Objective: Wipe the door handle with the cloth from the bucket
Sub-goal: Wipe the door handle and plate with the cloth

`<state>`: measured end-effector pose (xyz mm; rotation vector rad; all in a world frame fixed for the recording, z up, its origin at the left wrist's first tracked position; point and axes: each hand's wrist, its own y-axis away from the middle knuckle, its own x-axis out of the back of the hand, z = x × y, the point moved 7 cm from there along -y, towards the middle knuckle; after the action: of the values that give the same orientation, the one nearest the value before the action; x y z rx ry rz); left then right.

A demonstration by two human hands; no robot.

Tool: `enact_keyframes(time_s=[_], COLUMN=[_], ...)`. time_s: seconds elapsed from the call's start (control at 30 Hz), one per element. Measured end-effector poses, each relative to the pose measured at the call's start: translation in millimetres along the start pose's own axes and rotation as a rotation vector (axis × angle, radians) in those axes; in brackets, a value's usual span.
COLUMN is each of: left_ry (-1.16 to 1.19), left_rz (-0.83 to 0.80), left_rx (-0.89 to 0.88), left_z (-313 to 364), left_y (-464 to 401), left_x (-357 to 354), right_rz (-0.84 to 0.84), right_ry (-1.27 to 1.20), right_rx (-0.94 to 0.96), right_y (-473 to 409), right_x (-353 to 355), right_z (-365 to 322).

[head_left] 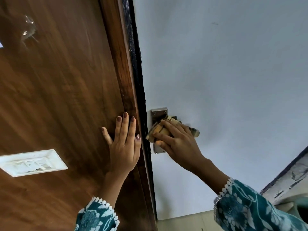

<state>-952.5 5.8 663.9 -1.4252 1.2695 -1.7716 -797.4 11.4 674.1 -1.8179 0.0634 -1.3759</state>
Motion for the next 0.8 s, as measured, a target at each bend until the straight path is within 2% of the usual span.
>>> enact_keyframes(time_s=[0.23, 0.4, 0.5, 0.63, 0.8], left_ry=[-0.001, -0.024, -0.035, -0.046, -0.059], left_rz=[0.031, 0.054, 0.07, 0.081, 0.084], left_rx=[0.006, 0.0, 0.006, 0.005, 0.006], left_z=[0, 1, 2, 3, 3], left_y=[1, 2, 2, 2, 1], left_x=[-1, -2, -2, -2, -2], right_rz=[-0.135, -0.095, 0.003, 0.153, 0.148], right_ry=[0.219, 0.366, 0.437, 0.38, 0.276], right_rx=[0.13, 0.013, -0.066, -0.009, 0.1], right_y=[-4, -9, -5, -4, -5], right_x=[-11, -29, -41, -43, -32], right_z=[11, -2, -5, 3, 29])
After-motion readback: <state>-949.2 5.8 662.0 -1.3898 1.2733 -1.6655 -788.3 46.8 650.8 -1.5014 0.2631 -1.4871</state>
